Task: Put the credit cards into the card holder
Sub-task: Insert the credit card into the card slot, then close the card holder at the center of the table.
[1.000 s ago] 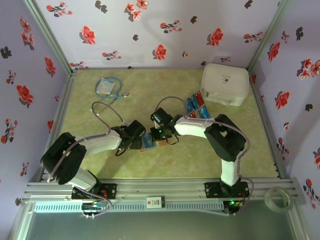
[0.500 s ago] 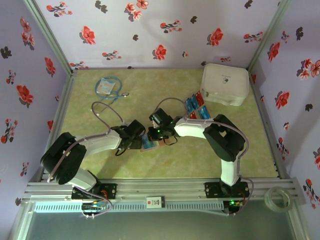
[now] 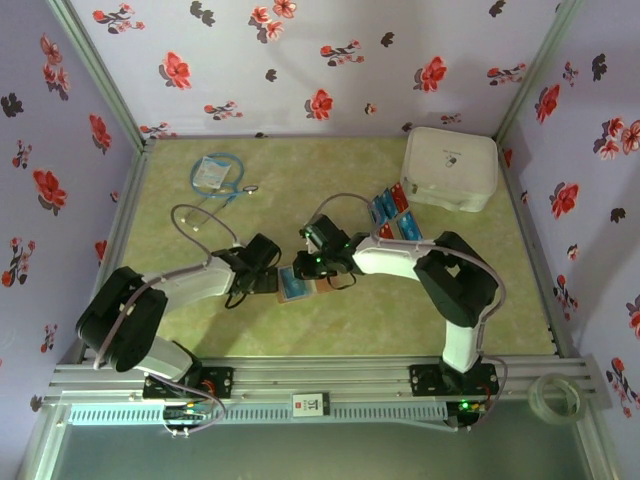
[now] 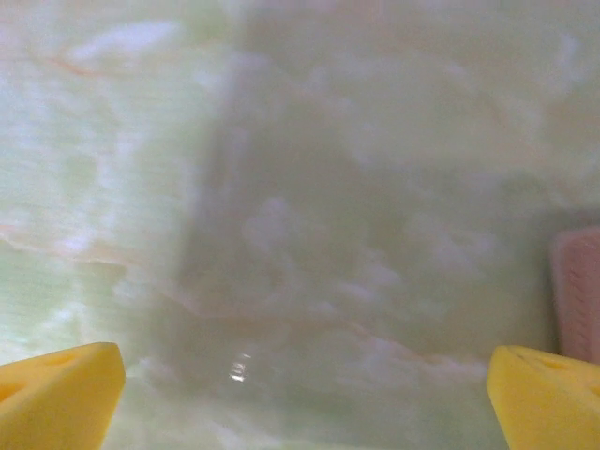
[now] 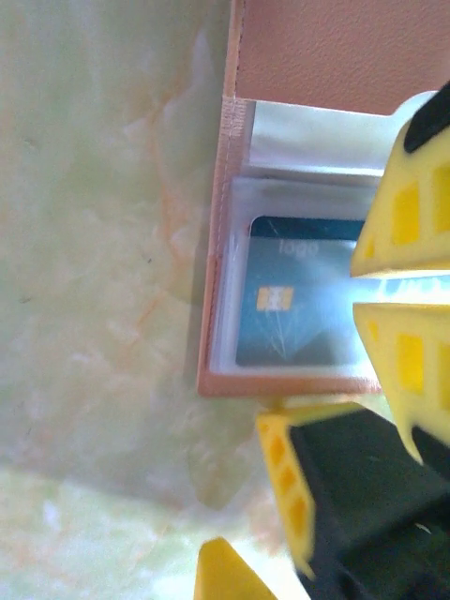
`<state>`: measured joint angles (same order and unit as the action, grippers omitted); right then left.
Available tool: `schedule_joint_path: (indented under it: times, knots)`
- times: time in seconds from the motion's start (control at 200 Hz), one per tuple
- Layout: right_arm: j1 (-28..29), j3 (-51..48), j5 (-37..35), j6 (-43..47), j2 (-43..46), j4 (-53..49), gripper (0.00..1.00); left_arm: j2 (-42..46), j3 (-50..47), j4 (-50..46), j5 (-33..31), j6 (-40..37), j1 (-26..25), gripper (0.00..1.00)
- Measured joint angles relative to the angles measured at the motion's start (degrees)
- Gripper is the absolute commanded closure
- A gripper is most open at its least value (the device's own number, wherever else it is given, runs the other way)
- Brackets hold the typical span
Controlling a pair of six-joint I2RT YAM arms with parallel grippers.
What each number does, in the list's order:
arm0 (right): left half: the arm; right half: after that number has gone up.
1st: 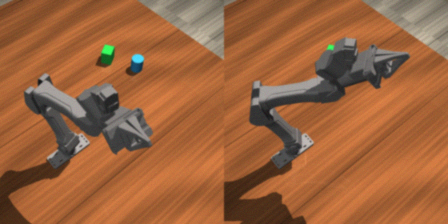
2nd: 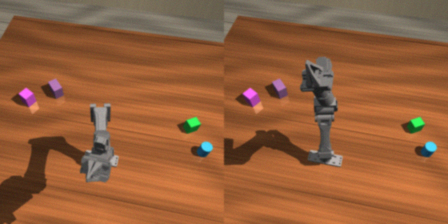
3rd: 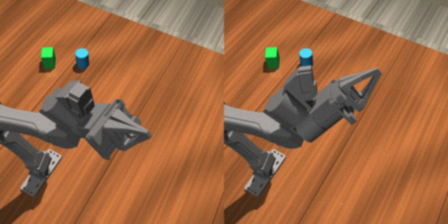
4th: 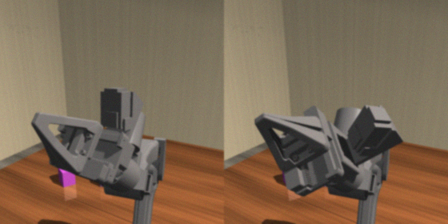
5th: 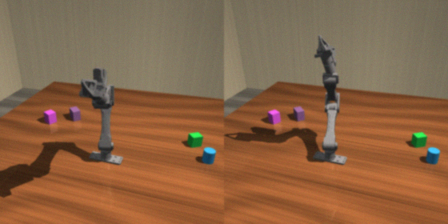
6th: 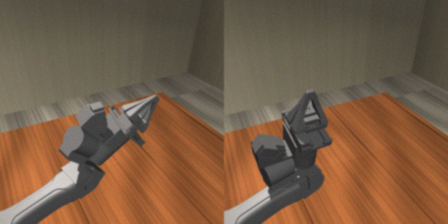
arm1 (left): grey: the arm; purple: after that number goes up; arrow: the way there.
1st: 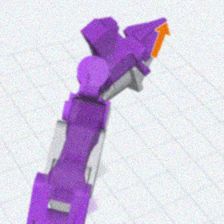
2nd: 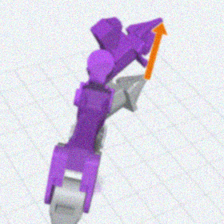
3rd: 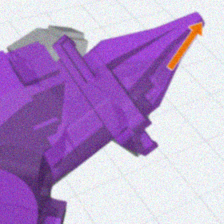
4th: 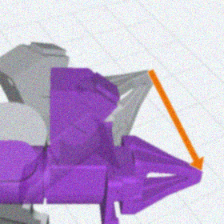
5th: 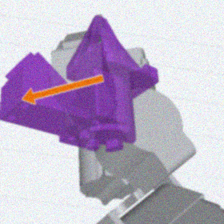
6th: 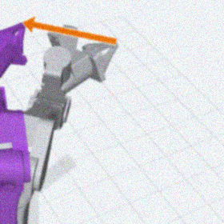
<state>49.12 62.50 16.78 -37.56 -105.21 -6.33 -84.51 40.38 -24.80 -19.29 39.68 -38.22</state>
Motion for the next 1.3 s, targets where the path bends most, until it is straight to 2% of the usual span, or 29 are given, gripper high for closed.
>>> schedule_joint_path:
  times: [0.14,0.345,0.59,0.78,1.055,1.3]
  knots:
    - [-1.1,0.0,-0.9,1.2,3.8,-1.7,0.67,1.7,-0.7,0.1,-1.2,0.0,2.6,0.00]
    - [-3.8,-2.2,-3.5,3.5,8.2,-4.7,0.52,4.4,-0.8,-0.1,-1.5,0.0,3.3,0.00]
    - [-7.5,-6.4,-7.6,5.8,13.0,-9.3,0.44,5.9,-1.0,0.2,-1.0,-0.8,3.6,0.00]
    - [-8.5,-7.2,-10.7,7.2,14.6,-11.3,0.43,7.6,-2.1,1.0,0.2,-1.0,3.6,0.00]
    - [-9.2,-7.2,-11.3,9.0,13.9,-12.2,0.44,9.7,-3.1,3.1,1.8,-1.1,3.6,0.00]
    - [-9.3,-7.2,-11.3,10.1,10.9,-12.6,0.48,11.4,-5.5,4.9,3.1,-1.1,3.6,0.00]
